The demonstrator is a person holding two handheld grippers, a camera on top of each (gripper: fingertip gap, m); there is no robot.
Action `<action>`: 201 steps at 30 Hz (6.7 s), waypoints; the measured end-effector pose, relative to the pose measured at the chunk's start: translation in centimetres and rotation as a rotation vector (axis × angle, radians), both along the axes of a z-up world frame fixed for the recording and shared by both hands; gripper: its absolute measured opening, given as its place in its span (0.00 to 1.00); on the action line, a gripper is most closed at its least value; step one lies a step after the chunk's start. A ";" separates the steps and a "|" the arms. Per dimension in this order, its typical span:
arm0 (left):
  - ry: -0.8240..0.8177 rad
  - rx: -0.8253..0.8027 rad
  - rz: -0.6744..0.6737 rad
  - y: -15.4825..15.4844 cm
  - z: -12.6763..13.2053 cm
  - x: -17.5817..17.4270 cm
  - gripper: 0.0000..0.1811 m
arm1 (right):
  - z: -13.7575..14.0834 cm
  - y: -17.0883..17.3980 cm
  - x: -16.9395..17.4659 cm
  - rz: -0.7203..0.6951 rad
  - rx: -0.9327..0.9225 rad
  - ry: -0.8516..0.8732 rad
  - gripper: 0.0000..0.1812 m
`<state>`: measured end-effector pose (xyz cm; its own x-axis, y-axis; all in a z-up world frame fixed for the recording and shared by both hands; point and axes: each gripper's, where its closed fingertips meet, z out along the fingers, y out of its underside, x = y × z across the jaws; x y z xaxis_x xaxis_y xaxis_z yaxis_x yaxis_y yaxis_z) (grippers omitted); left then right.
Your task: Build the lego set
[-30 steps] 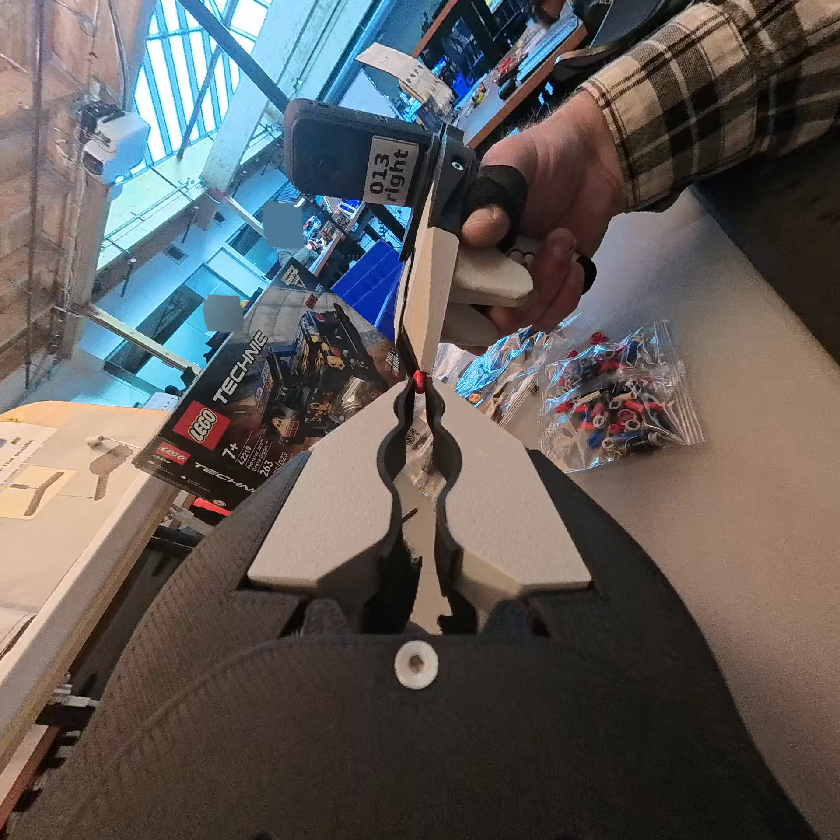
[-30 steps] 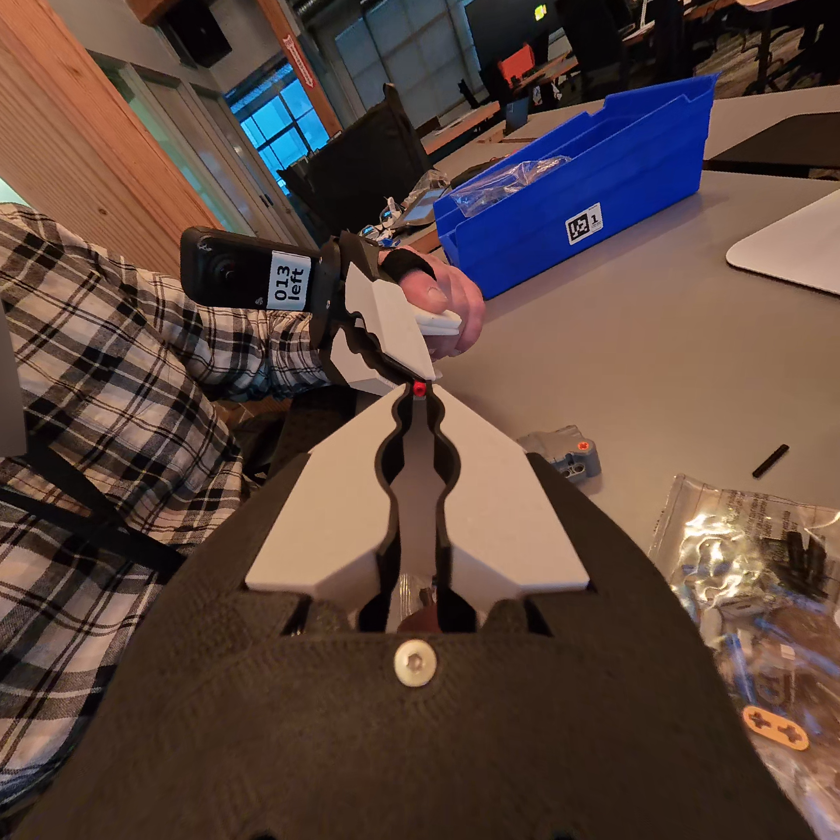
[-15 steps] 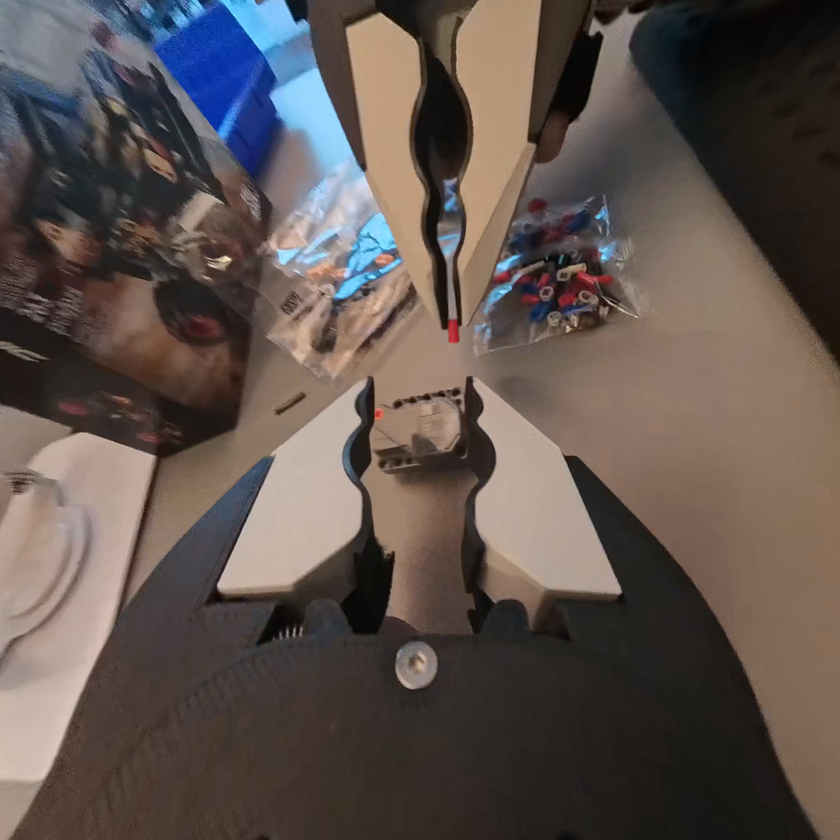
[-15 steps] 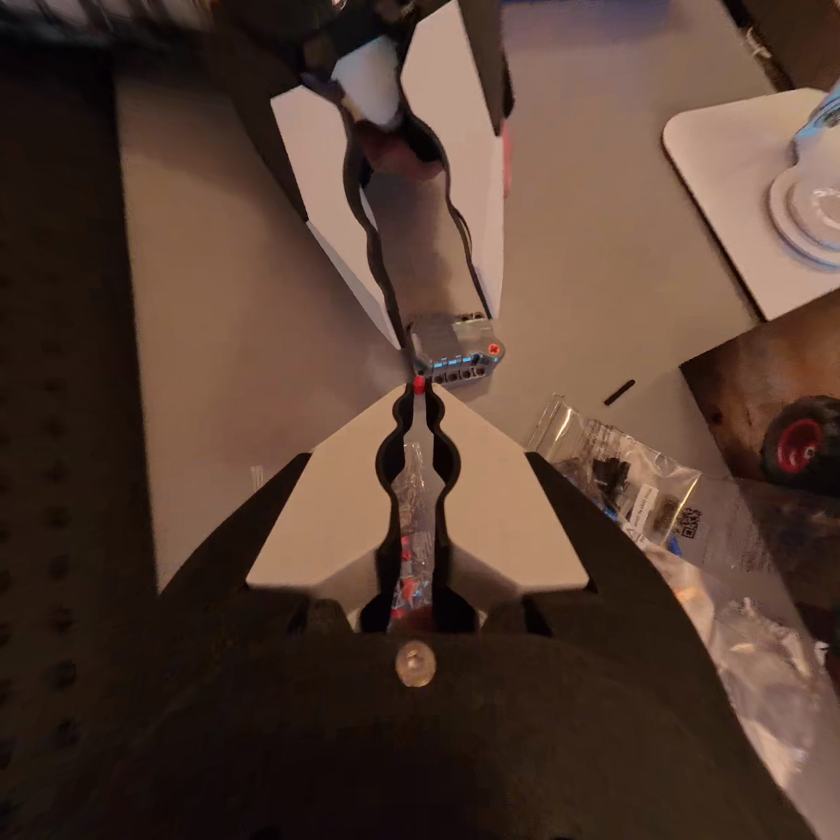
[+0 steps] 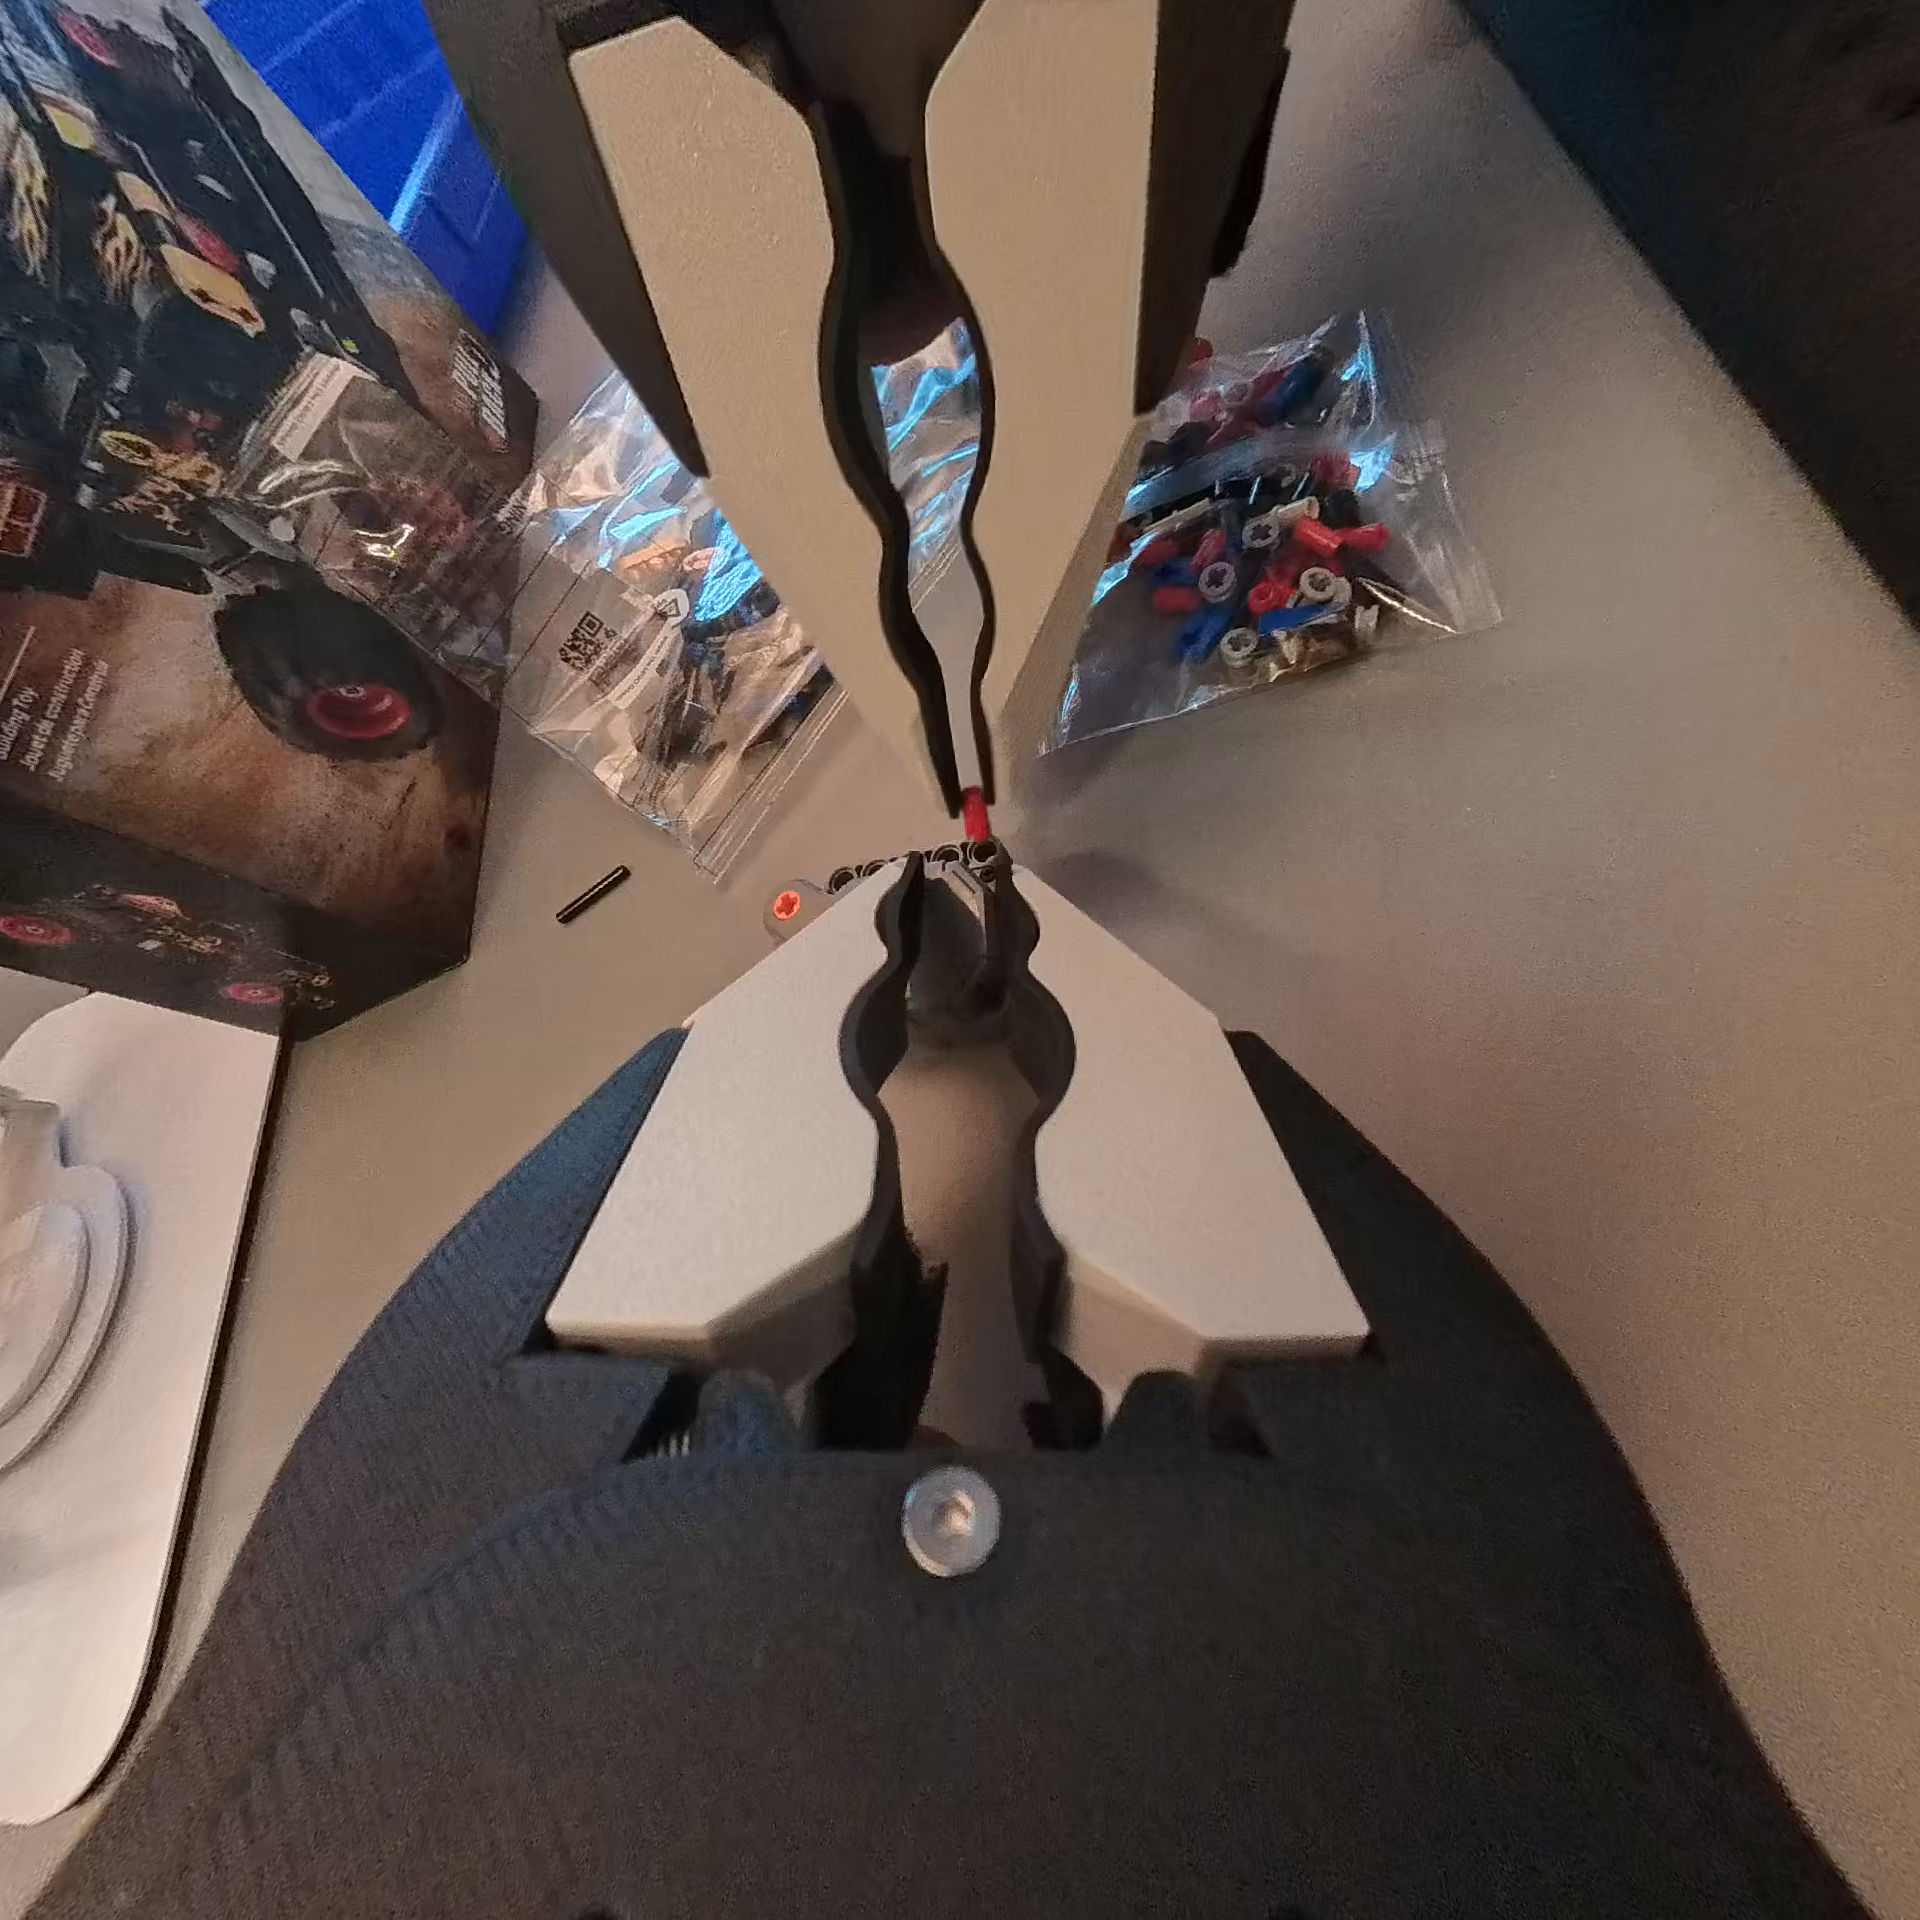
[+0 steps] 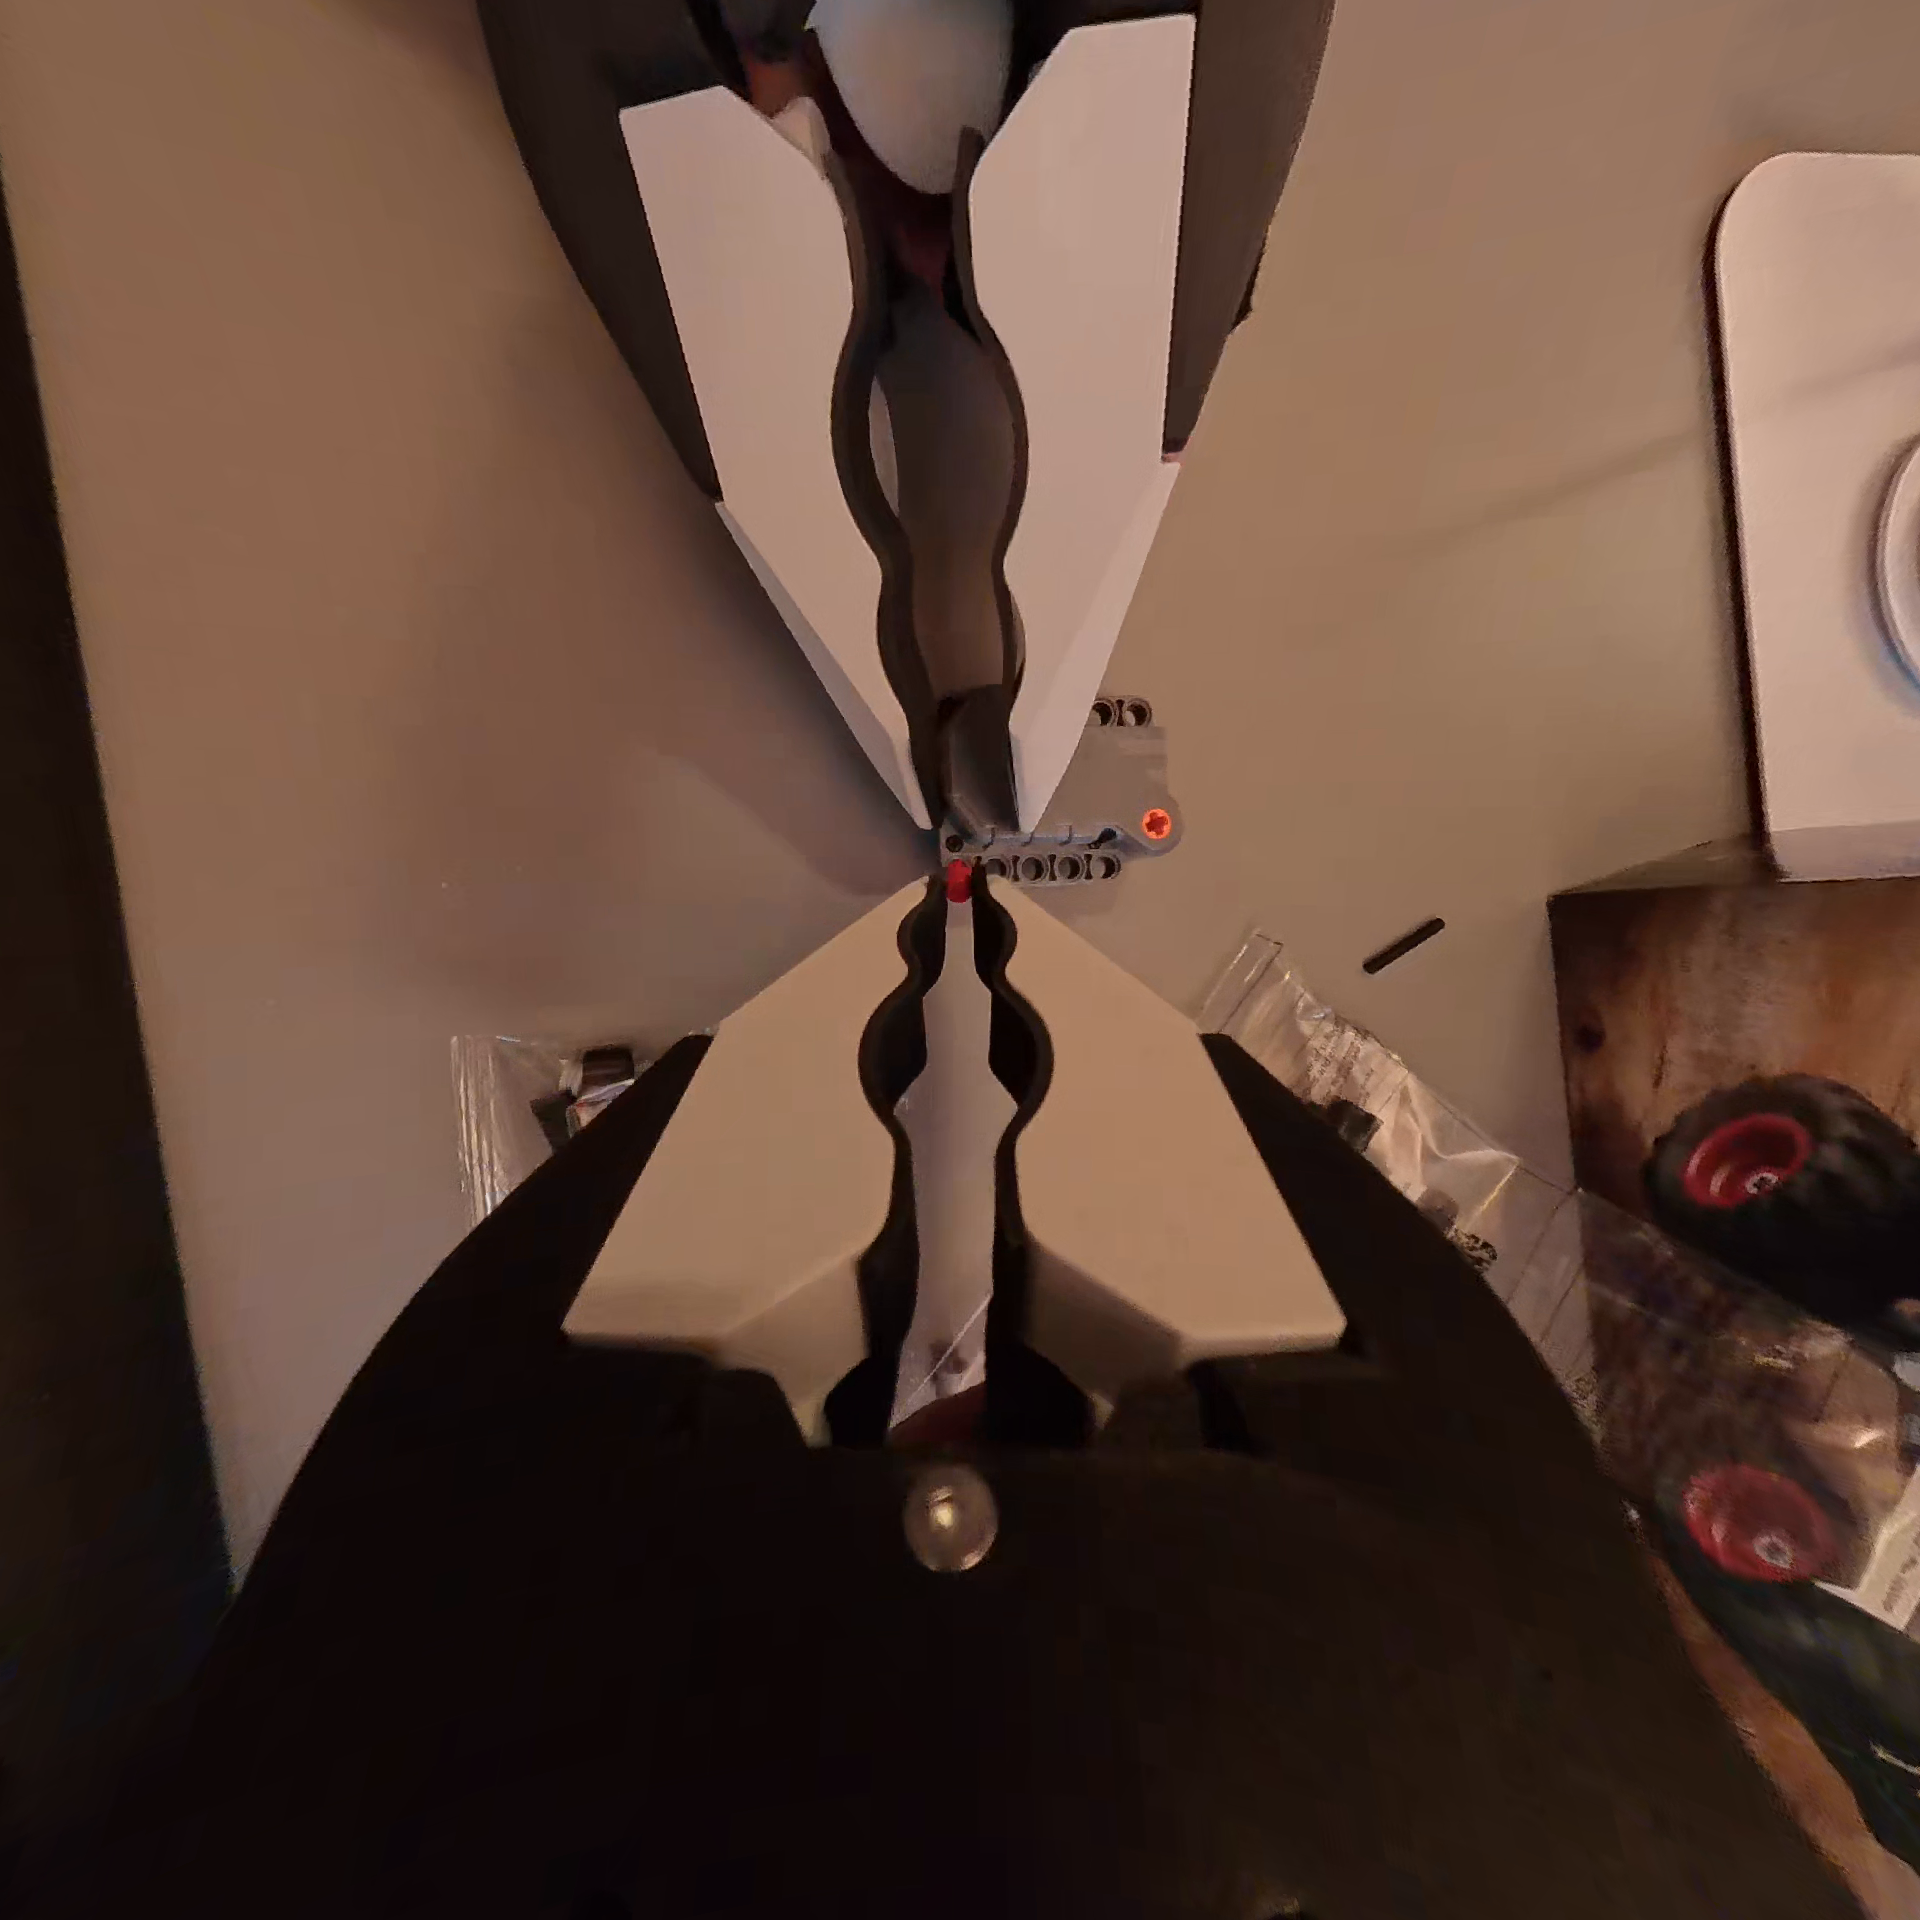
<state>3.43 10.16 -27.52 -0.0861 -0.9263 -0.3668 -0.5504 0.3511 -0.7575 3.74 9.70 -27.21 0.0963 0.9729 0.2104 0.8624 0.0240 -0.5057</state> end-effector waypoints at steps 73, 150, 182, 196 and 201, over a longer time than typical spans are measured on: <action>-0.319 0.325 0.129 -0.2 7.8 2.4 0.01 | 7.9 0.0 1.2 -0.187 -0.482 0.835 0.01; 0.026 -0.400 0.191 2.3 0.3 1.7 0.10 | 3.3 -0.4 1.4 -0.065 -0.031 0.477 0.02; 0.052 -0.483 0.200 2.1 -0.7 2.7 0.12 | 0.5 -1.7 0.8 -0.010 -0.003 0.224 0.01; 0.053 -0.478 0.214 2.0 -0.8 2.9 0.09 | -0.6 -1.4 0.2 0.020 0.028 0.077 0.02; 0.053 -0.478 0.215 2.0 -0.8 2.9 0.09 | -0.6 -1.5 0.2 0.034 0.029 0.021 0.01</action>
